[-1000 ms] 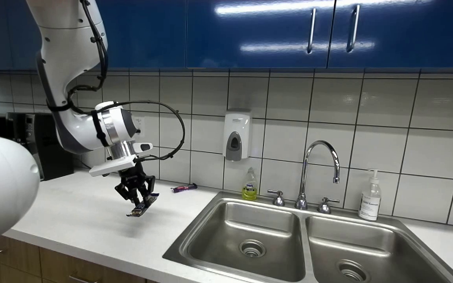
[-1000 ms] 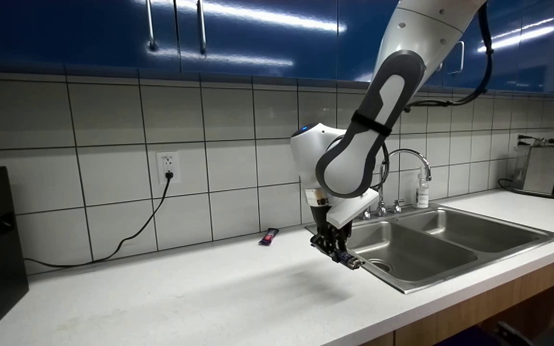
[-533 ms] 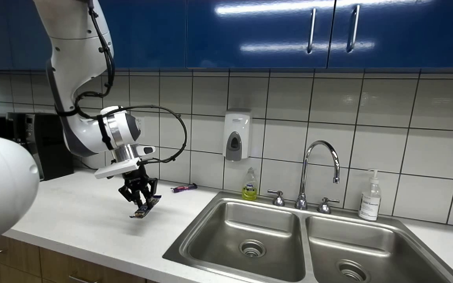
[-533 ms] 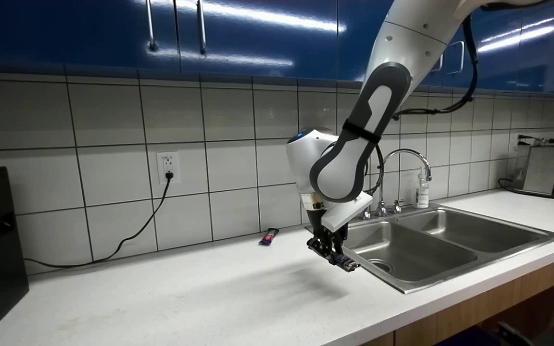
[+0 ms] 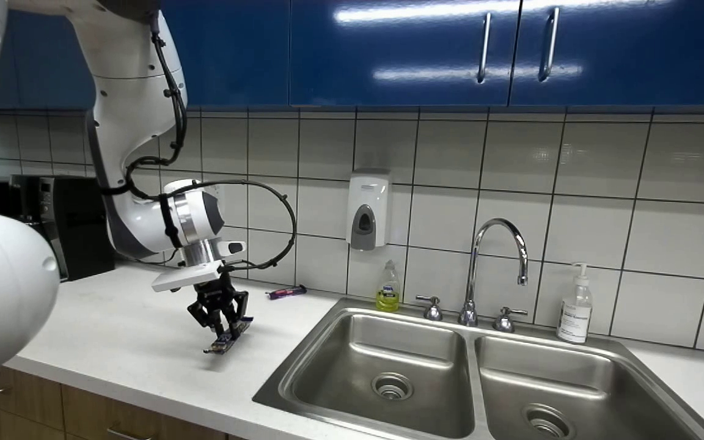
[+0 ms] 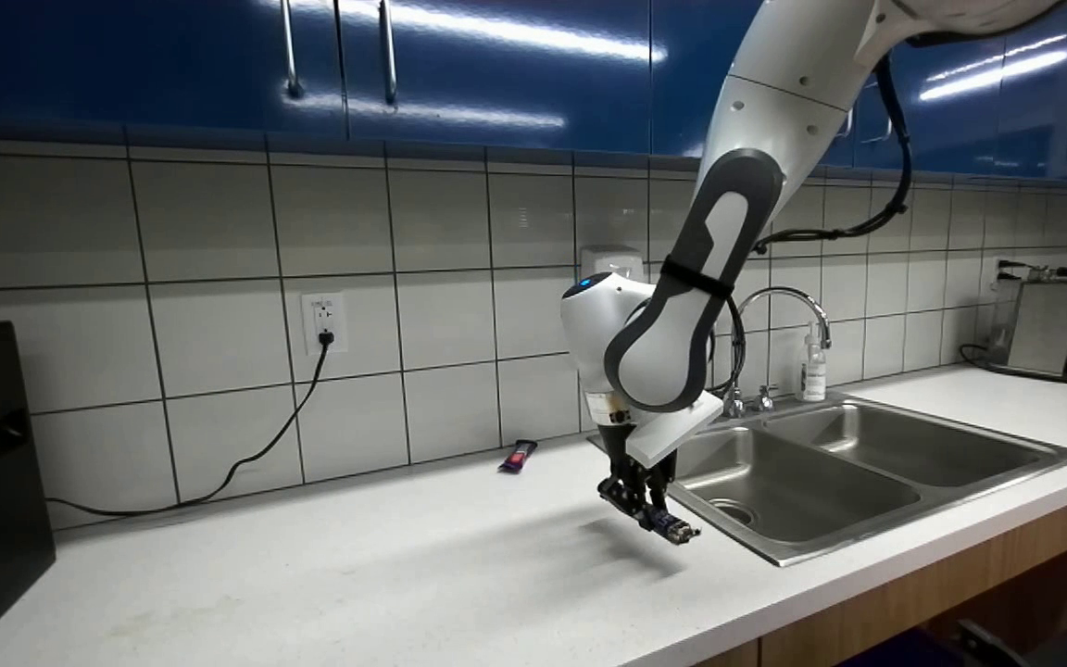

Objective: Remove the packet from the left sink

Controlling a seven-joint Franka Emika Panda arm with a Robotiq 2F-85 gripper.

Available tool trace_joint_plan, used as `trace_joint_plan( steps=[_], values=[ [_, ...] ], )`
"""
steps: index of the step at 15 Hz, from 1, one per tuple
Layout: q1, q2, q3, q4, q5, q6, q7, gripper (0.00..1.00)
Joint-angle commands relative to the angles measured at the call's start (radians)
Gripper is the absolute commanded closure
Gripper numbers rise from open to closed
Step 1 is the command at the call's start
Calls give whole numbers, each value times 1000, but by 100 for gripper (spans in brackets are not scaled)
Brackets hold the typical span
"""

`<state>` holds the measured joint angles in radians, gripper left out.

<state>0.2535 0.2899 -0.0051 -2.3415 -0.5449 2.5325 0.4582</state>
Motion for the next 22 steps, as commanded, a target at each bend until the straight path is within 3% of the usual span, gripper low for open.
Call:
trace_joint_plan(
  steps=[1, 10, 11, 13, 18, 22],
  values=[
    [-6, 26, -8, -1, 9, 35, -1, 92],
    [2, 73, -34, 7, 20, 48, -5, 92],
    [3, 75, -36, 8, 20, 47, -5, 45],
    [4, 79, -40, 8, 21, 48, -4, 39],
    [6, 46, -50, -18, 27, 55, 10, 1],
    [0, -22, -58, -64, 30, 85, 23, 0]
  ],
)
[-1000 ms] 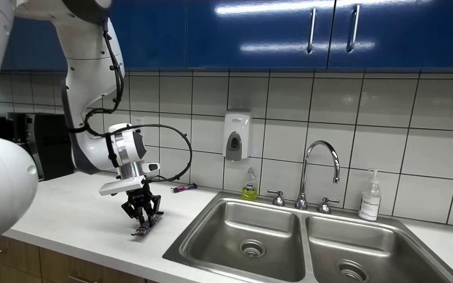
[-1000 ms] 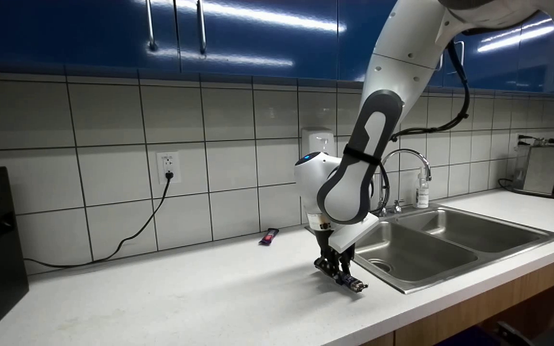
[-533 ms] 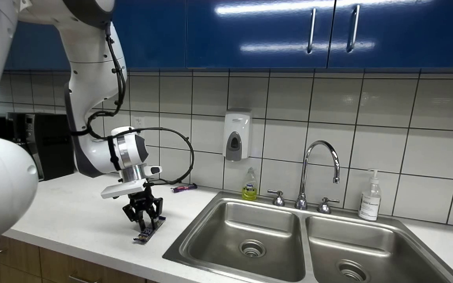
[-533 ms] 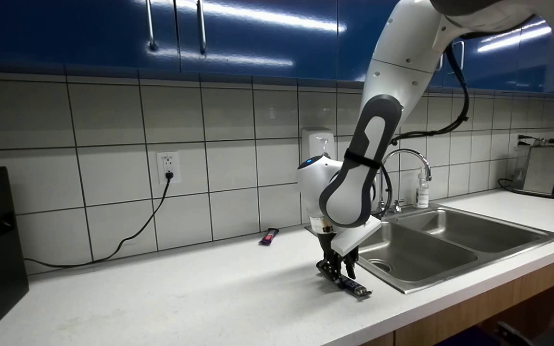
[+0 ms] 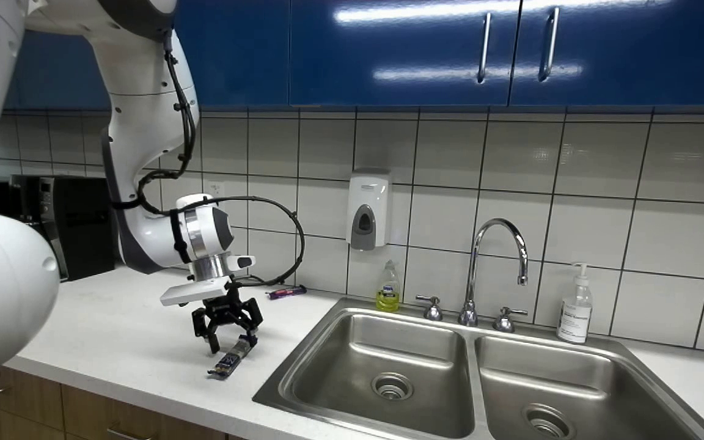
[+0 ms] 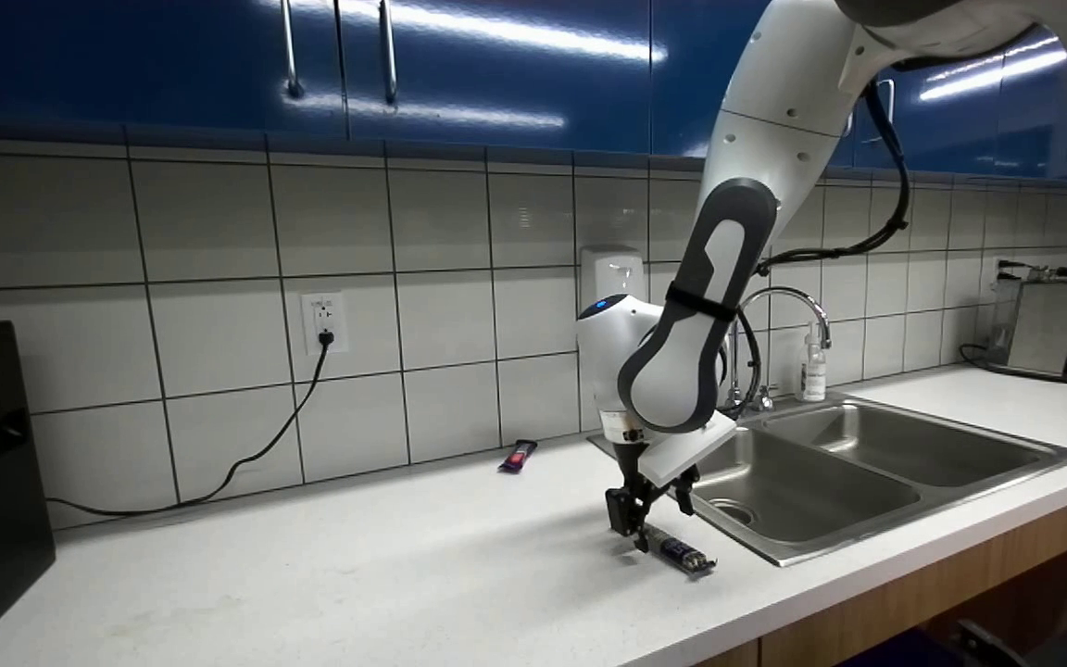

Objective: Remove the packet from the left sink

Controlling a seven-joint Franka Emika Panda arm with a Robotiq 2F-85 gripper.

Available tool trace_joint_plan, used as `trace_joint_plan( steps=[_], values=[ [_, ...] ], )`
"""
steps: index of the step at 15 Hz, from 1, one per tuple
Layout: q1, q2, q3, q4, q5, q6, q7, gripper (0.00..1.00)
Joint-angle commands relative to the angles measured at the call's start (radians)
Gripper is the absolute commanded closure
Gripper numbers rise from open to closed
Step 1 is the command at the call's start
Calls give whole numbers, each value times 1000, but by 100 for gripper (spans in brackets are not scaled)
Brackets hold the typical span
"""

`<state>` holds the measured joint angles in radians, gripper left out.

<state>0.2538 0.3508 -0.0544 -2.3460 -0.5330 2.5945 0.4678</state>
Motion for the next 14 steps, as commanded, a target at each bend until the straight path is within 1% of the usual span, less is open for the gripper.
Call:
trace_joint_plan(
  steps=[1, 3, 6, 7, 8, 10, 11, 14],
  values=[
    [-4, -106, -9, -76, 25, 31, 17, 0],
    [-26, -160, -1, -122, 82, 65, 18, 0],
    [-57, -241, 9, -200, 199, 124, 5, 0],
    [-63, -267, 7, -224, 218, 137, 5, 0],
    [-69, -291, 3, -246, 216, 147, 3, 0],
    [-85, -346, -1, -286, 170, 136, -11, 0],
    [-100, -373, 10, -308, 183, 128, -48, 0],
    [-131, -441, 25, -359, 165, 96, -148, 0]
  ],
)
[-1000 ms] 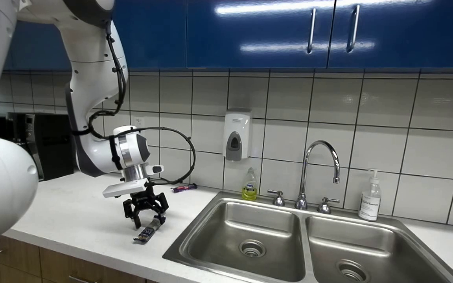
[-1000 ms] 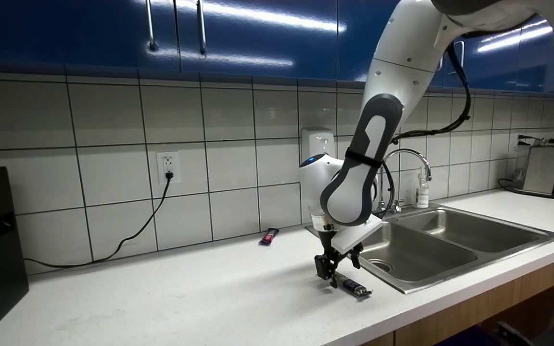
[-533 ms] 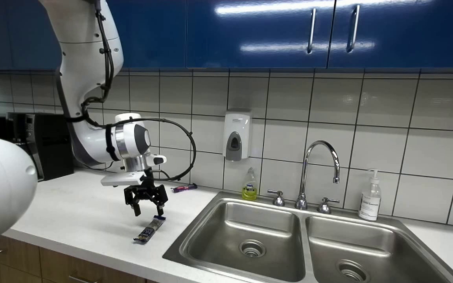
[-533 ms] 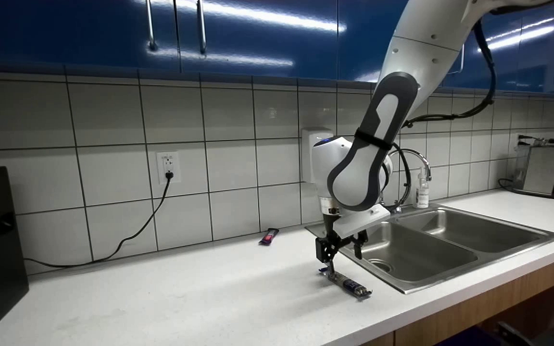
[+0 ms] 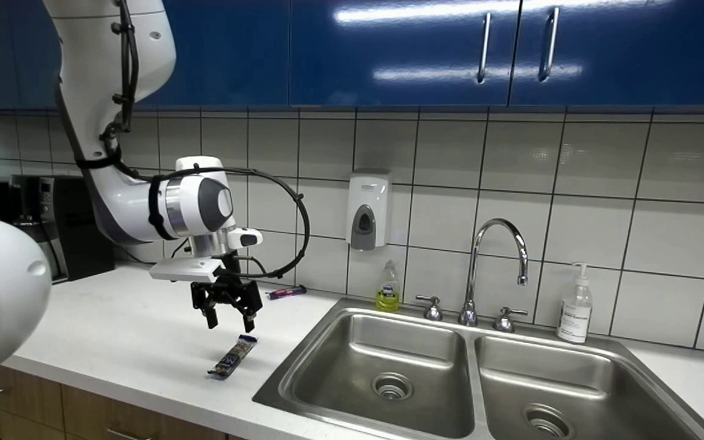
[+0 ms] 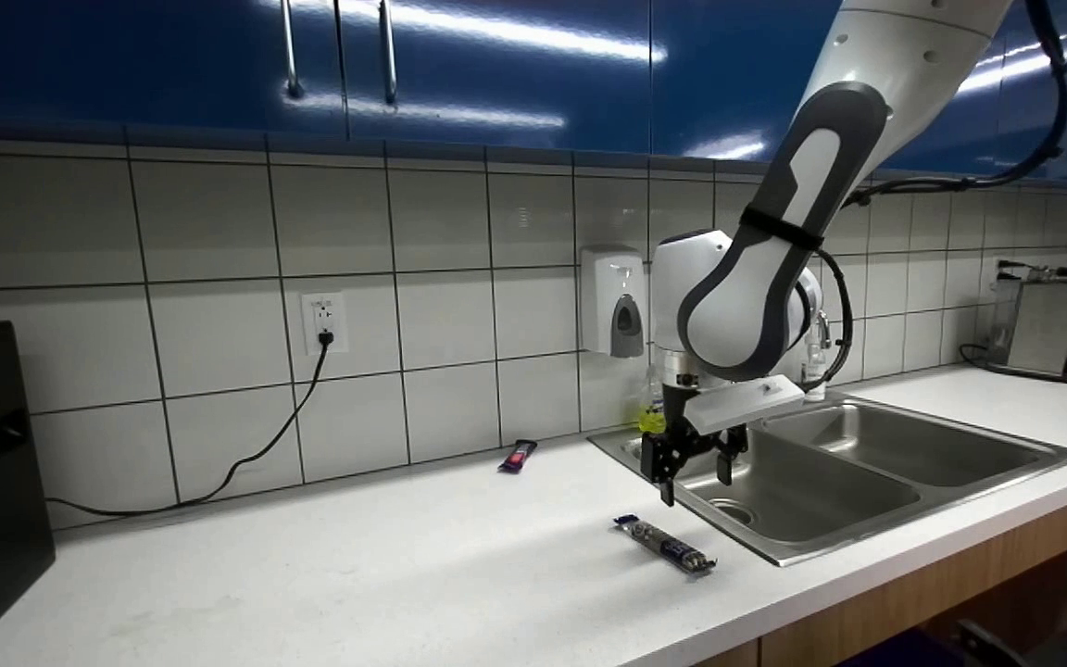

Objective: Remove the packet from the left sink

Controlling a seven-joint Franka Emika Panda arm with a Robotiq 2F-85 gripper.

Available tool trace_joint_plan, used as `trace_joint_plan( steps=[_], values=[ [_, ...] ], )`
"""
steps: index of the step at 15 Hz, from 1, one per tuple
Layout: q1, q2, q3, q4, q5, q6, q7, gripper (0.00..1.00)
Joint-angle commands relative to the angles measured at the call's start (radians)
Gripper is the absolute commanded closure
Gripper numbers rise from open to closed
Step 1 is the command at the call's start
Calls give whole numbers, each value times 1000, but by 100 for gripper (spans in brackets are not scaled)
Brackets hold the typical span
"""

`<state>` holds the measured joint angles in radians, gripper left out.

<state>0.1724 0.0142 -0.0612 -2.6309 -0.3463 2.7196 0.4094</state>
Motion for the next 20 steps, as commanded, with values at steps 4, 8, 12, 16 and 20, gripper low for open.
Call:
trace_joint_plan(
  steps=[4, 8, 12, 16, 20],
  values=[
    [-82, -167, 49, -124, -18, -52, -232, 0],
    [-85, -206, 49, -173, 47, -36, -400, 0],
    [-53, -175, 31, -144, 252, -10, -549, 0],
    [-49, -186, 34, -154, 408, -5, -594, 0],
    [-76, -178, 56, -152, 389, -13, -502, 0]
  ],
)
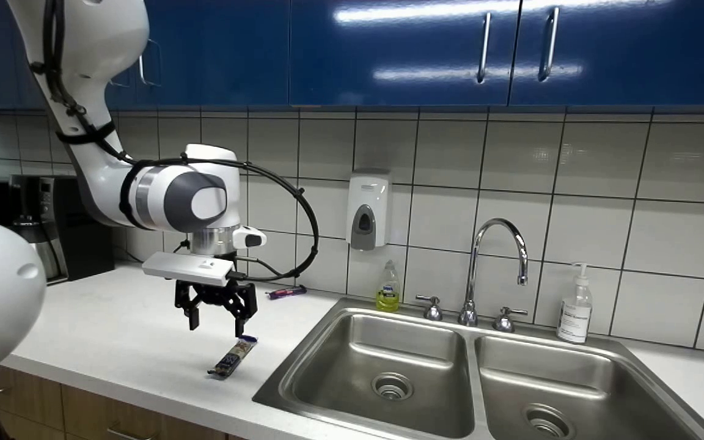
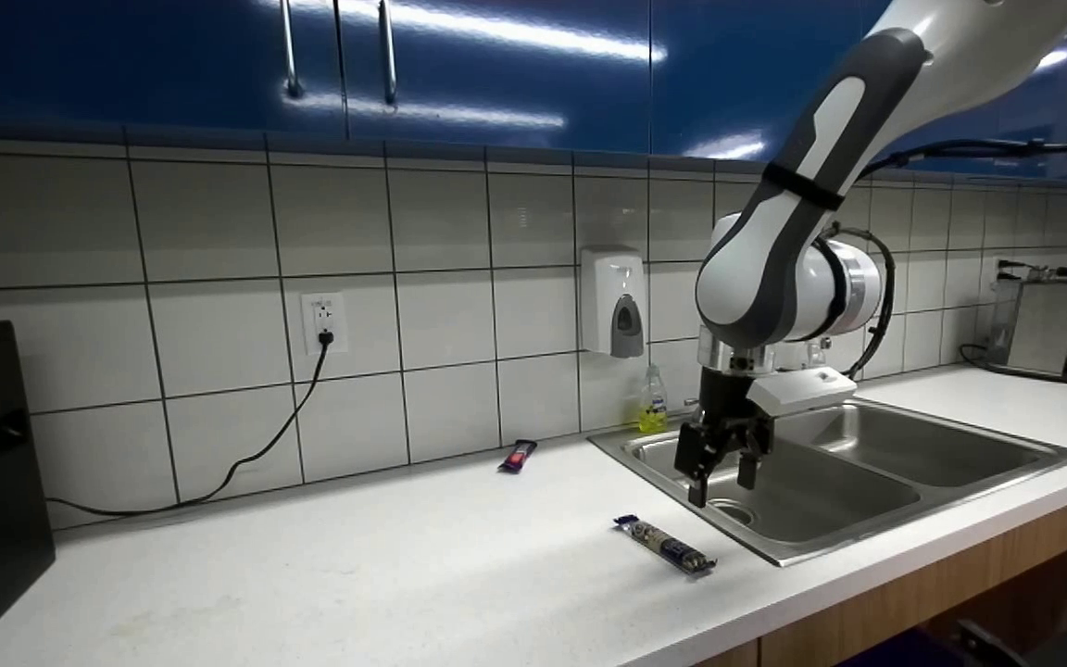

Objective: Remove the packet from the left sink

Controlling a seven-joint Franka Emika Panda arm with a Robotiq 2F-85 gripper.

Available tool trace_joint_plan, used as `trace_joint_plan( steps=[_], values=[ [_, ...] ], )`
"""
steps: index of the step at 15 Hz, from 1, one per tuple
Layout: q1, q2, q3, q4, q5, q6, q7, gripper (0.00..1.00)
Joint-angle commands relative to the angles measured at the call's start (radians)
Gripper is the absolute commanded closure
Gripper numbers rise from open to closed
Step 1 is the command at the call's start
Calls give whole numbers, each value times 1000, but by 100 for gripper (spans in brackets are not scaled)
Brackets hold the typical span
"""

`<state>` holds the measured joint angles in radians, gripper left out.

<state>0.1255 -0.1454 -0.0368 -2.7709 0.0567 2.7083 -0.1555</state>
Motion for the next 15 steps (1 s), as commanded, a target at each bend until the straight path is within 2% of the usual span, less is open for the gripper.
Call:
trace_joint_plan(
  steps=[1, 5, 6, 15],
  values=[
    [-45, -13, 43, -5, -56, -21, 115, 0],
    [-67, -12, 66, 0, -127, -61, 242, 0],
    [-49, 2, 49, 0, -80, -25, 163, 0],
    [-50, 7, 51, 0, -84, -25, 172, 0]
  ],
)
